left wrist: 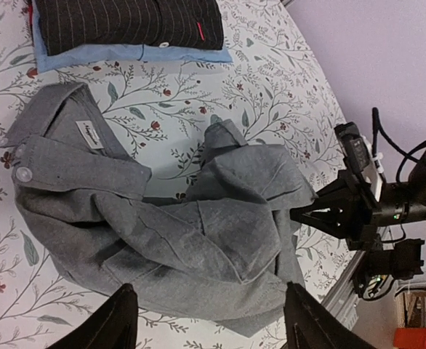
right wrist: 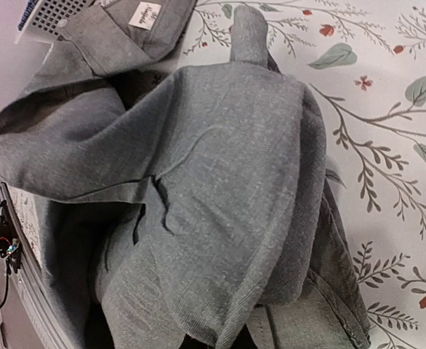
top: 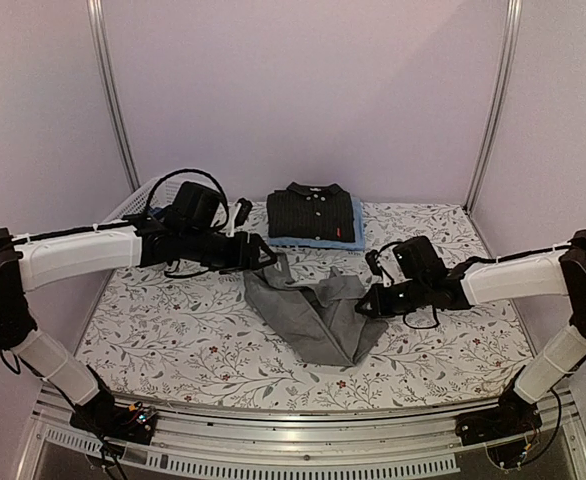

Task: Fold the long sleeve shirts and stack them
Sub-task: Flatten out the crumpled shirt at the center of the board.

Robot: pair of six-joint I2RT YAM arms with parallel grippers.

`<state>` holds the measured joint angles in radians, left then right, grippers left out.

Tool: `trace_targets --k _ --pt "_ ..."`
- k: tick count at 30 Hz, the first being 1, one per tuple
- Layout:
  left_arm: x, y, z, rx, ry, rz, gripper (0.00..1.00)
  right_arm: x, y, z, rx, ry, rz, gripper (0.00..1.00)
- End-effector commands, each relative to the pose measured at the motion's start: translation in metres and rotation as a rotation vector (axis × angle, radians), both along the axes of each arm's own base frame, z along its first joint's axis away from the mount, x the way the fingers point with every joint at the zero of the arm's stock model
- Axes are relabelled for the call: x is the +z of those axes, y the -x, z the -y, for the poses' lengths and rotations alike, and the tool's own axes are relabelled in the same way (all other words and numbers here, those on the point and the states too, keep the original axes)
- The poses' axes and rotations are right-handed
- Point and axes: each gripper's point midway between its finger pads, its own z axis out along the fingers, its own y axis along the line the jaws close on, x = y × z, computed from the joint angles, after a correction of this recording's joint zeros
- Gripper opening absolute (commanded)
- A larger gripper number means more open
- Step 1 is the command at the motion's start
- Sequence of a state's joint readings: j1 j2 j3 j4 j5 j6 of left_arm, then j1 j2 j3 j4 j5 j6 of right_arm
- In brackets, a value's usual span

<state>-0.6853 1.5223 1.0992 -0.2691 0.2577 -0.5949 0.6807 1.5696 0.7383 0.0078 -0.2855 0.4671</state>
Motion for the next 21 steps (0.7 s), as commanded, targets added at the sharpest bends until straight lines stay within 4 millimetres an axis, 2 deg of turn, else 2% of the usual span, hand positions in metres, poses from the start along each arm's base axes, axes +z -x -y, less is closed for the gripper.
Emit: trace_targets --k 1,4,6,10,13,15,19,21 --pt "0.031 0.009 0.010 -0.047 0.045 0.068 0.68 0.055 -0.014 -0.024 0.022 -0.055 0.115 0.00" --pt "0.043 0.016 0.013 -0.078 0.072 0.110 0.68 0.092 -0.013 -0.038 0.054 -0.088 0.180 0.00" --pt "0.053 0.022 0.018 -0.116 0.107 0.140 0.68 0.126 -0.012 -0.053 0.085 -0.131 0.236 0.00" --pt "0.080 0.037 0.025 -0.192 0.177 0.244 0.70 0.189 0.000 -0.085 0.172 -0.212 0.351 0.00" --pt "0.102 0.042 0.024 -0.212 0.205 0.326 0.75 0.227 0.007 -0.105 0.232 -0.263 0.424 0.00" --pt "0.117 0.047 0.022 -0.230 0.228 0.377 0.79 0.244 0.009 -0.115 0.268 -0.291 0.453 0.00" --pt "0.136 0.058 0.026 -0.284 0.294 0.447 0.85 0.250 0.007 -0.132 0.316 -0.310 0.457 0.00" --pt "0.140 0.063 0.027 -0.302 0.309 0.465 0.86 0.252 0.008 -0.139 0.337 -0.321 0.456 0.00"
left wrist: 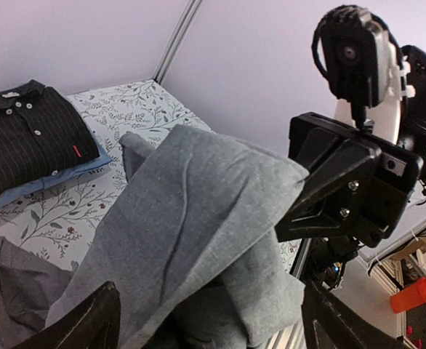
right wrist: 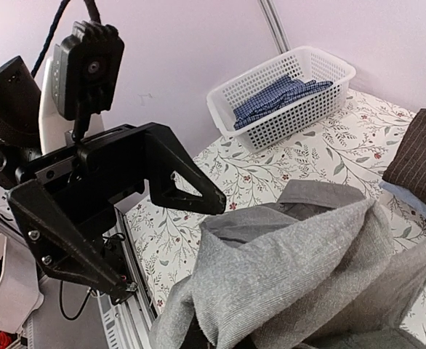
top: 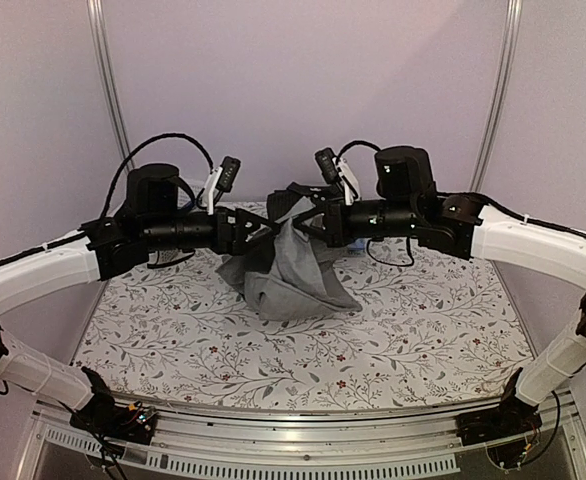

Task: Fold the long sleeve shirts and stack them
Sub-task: Flatten out the crumpled shirt at the center of the board.

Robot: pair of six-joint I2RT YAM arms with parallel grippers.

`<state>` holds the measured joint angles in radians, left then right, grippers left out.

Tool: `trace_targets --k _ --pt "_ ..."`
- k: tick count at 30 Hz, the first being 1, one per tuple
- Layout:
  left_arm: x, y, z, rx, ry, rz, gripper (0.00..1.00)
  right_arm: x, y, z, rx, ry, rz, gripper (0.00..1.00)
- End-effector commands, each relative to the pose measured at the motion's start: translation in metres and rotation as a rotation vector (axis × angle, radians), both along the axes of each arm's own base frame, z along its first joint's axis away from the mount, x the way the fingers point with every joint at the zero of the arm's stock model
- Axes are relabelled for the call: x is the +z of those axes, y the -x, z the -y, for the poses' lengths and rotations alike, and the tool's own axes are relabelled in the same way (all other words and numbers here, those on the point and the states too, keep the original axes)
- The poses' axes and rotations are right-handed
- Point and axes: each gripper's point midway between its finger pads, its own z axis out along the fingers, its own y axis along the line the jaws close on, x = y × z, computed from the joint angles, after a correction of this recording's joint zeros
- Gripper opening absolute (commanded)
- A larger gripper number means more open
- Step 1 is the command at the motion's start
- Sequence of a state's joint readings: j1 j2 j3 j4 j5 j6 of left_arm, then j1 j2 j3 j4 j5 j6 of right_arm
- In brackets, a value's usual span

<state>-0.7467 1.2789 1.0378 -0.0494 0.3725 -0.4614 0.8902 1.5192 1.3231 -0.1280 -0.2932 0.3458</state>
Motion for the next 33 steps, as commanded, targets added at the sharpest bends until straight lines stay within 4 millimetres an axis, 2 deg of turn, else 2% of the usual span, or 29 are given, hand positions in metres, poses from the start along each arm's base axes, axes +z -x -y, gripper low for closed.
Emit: trace_targets --k 1,4,9,17,18,20,24,25,28,33 --pt "0.019 0.018 0.008 -0.082 0.062 0.101 0.87 0.003 0.001 -0.018 0.072 -0.001 0.022 0.00" --pt "0.022 0.024 0.009 -0.097 0.071 0.118 0.87 0.000 0.002 -0.027 0.101 0.003 0.016 0.00" --pt "0.010 0.009 0.008 -0.020 0.004 0.120 0.85 -0.007 0.003 -0.030 0.108 0.028 0.011 0.00" --pt "-0.026 0.001 0.023 -0.003 -0.127 0.089 0.67 -0.020 0.001 -0.019 0.056 0.064 -0.010 0.05" --pt "-0.029 0.000 0.025 -0.002 -0.135 0.089 0.63 -0.023 0.001 -0.018 0.050 0.070 -0.014 0.06" --pt "-0.034 -0.001 0.028 0.002 -0.140 0.078 0.48 -0.027 0.002 -0.014 0.039 0.083 -0.017 0.10" --pt "-0.041 -0.006 0.032 0.018 -0.138 0.070 0.08 -0.043 0.000 -0.003 -0.008 0.134 -0.038 0.14" --pt "-0.044 -0.008 0.033 0.027 -0.143 0.065 0.00 -0.048 -0.001 0.000 -0.021 0.144 -0.047 0.16" --pt "-0.049 -0.017 0.031 0.071 -0.162 0.058 0.00 -0.053 0.000 0.011 -0.063 0.157 -0.054 0.22" --pt "-0.051 -0.029 0.012 0.190 -0.194 0.056 0.00 -0.056 0.000 0.028 -0.124 0.163 -0.047 0.30"
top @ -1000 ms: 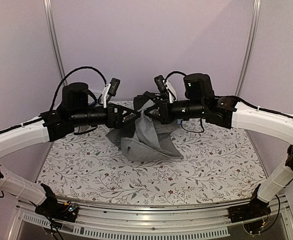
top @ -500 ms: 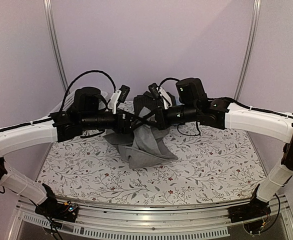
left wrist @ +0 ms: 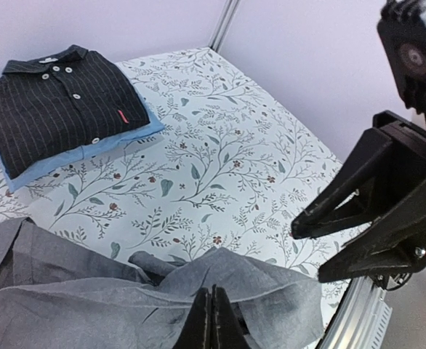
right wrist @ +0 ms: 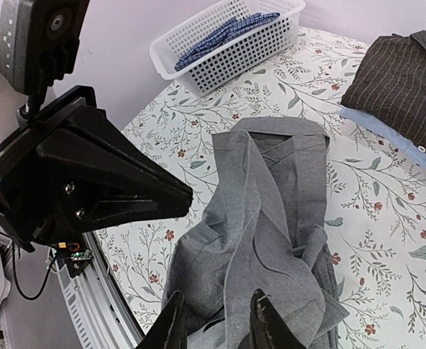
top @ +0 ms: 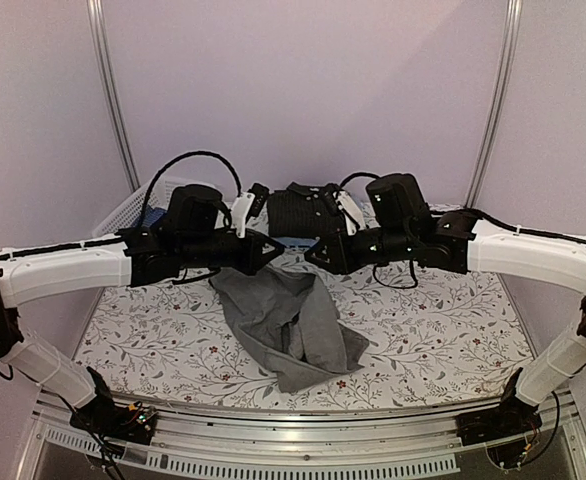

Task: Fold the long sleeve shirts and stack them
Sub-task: Flatten out the crumpled shirt at the center of the board.

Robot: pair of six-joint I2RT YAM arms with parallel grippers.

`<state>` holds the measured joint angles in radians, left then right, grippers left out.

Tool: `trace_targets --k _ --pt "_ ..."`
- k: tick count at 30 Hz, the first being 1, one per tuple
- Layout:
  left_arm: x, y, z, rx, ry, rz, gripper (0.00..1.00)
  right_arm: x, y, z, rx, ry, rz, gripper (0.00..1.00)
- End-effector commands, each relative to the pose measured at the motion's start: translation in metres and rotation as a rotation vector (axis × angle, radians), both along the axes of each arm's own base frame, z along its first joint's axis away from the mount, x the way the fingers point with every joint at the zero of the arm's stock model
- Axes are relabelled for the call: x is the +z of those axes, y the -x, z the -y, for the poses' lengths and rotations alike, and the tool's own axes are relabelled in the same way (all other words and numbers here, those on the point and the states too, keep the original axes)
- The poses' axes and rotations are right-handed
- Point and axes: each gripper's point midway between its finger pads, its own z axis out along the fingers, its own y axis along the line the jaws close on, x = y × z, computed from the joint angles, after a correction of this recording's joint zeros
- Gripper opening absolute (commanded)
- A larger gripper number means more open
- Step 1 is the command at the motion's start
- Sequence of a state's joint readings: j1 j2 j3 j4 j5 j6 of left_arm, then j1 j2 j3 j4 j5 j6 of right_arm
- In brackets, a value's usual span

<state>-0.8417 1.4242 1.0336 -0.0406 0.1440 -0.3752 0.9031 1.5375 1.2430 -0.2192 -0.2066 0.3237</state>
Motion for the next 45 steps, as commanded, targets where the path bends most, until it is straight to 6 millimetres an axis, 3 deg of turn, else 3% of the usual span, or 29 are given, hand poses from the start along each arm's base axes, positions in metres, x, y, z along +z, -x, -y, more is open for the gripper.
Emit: trace_targets --k 1,11,14,17,20,21,24,26,28,32,34,37,40,45 --pt "0.015 -0.011 -0.012 0.100 0.003 0.038 0.00 0.014 -0.001 0.015 -0.066 -0.017 0.035 0.30" --pt "0.009 0.008 -0.012 0.031 0.032 0.004 0.00 0.009 -0.002 0.005 -0.033 -0.005 0.030 0.22" --pt "0.004 0.017 -0.005 -0.029 0.031 -0.029 0.03 -0.003 -0.002 0.012 -0.049 0.041 0.018 0.34" --pt "-0.009 0.017 -0.005 -0.014 0.002 -0.069 0.14 -0.016 0.002 0.026 -0.075 0.084 0.006 0.58" --pt "-0.027 0.003 -0.023 0.120 -0.054 -0.107 0.24 -0.029 0.008 0.033 -0.073 0.119 -0.026 0.77" --pt "-0.034 -0.003 -0.033 0.179 -0.072 -0.134 0.33 -0.033 0.011 0.033 -0.065 0.126 -0.040 0.80" --pt "-0.053 -0.016 -0.057 0.310 -0.100 -0.225 0.41 -0.051 0.017 0.027 -0.040 0.153 -0.087 0.82" --pt "-0.056 -0.017 -0.058 0.307 -0.080 -0.258 0.50 -0.062 0.018 0.025 -0.035 0.169 -0.114 0.78" --pt "-0.053 -0.011 -0.051 0.266 -0.050 -0.275 0.55 -0.069 0.019 0.022 -0.030 0.178 -0.134 0.65" --pt "-0.046 0.001 -0.041 0.185 0.000 -0.291 0.60 -0.065 0.019 0.017 -0.018 0.165 -0.135 0.16" --pt "-0.042 0.011 -0.034 0.113 0.027 -0.301 0.64 -0.057 0.020 0.014 -0.001 0.148 -0.130 0.00" --pt "-0.034 0.027 -0.026 0.015 0.069 -0.308 0.67 -0.033 0.026 0.001 0.069 0.083 -0.114 0.00" --pt "-0.011 0.045 -0.020 -0.097 0.164 -0.256 0.72 0.002 0.036 -0.017 0.176 -0.012 -0.073 0.00" --pt "0.014 0.068 -0.026 -0.201 0.233 -0.171 0.76 0.043 0.040 -0.044 0.288 -0.125 -0.020 0.00"
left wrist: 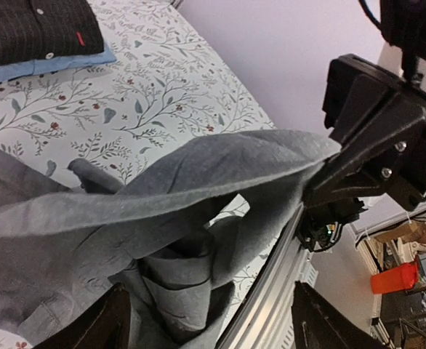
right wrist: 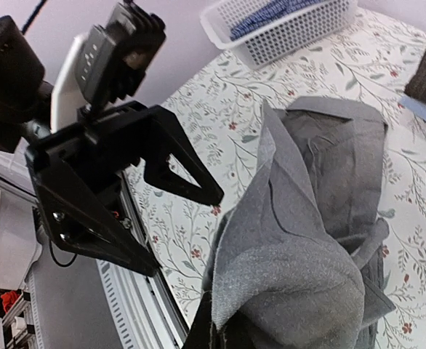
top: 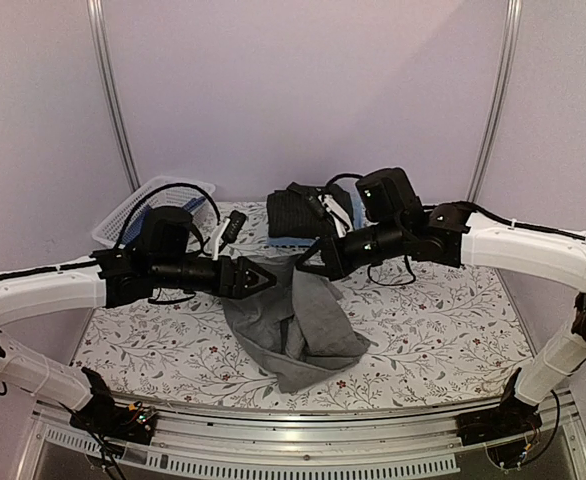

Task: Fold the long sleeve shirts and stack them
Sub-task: Flatten out the crumpled shirt at the center of the board.

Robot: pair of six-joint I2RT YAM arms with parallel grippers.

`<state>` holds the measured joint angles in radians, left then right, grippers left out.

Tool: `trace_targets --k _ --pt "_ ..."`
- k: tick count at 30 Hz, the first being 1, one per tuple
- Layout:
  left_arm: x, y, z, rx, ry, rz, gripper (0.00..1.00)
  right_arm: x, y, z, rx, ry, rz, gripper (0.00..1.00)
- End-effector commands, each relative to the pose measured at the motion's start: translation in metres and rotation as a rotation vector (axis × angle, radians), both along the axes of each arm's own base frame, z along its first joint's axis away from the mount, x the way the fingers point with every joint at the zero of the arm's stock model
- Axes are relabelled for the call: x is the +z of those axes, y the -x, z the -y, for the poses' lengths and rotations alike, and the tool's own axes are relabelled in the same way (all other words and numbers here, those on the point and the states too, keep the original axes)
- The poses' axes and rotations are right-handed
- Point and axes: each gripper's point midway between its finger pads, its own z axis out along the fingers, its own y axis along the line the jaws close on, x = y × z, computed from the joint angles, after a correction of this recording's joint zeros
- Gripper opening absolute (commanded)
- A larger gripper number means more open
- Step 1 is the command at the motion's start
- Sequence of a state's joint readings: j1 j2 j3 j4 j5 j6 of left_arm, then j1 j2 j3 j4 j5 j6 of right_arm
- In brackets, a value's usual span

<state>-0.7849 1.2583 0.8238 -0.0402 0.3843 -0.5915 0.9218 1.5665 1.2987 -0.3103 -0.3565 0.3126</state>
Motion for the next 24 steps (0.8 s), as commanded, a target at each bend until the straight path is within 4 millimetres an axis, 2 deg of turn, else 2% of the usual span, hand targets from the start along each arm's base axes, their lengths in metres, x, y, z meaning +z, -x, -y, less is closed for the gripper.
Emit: trace_targets --k 1,5,7,9,12,17,20,22,24 --pt "0.043 0.020 0.002 -0.111 0.130 0.128 0.78 0.052 0.007 -0.034 0.138 -0.157 0.066 0.00" --pt "0.048 0.020 -0.001 -0.106 0.113 0.151 0.83 0.067 -0.001 -0.055 0.173 -0.200 0.067 0.00" --pt "0.047 0.013 -0.001 -0.073 0.089 0.155 0.85 0.076 -0.002 -0.065 0.197 -0.232 0.061 0.00" --pt "0.039 0.011 -0.002 -0.057 0.047 0.132 0.87 0.081 -0.002 -0.072 0.210 -0.259 0.051 0.00" --pt "0.041 0.007 0.001 -0.018 0.023 0.147 0.89 0.085 -0.004 -0.079 0.215 -0.288 0.028 0.00" --pt "0.027 -0.015 -0.009 0.164 -0.079 0.131 0.87 0.080 0.001 -0.090 0.234 -0.303 -0.002 0.00" --pt "0.030 -0.017 -0.005 0.187 -0.051 0.139 0.81 0.078 0.002 -0.094 0.239 -0.313 -0.020 0.00" --pt "0.039 -0.013 0.001 0.172 -0.006 0.167 0.70 0.075 0.000 -0.095 0.228 -0.311 -0.028 0.00" --pt "0.049 -0.012 0.005 0.170 0.038 0.195 0.54 0.071 -0.003 -0.095 0.210 -0.303 -0.031 0.00"
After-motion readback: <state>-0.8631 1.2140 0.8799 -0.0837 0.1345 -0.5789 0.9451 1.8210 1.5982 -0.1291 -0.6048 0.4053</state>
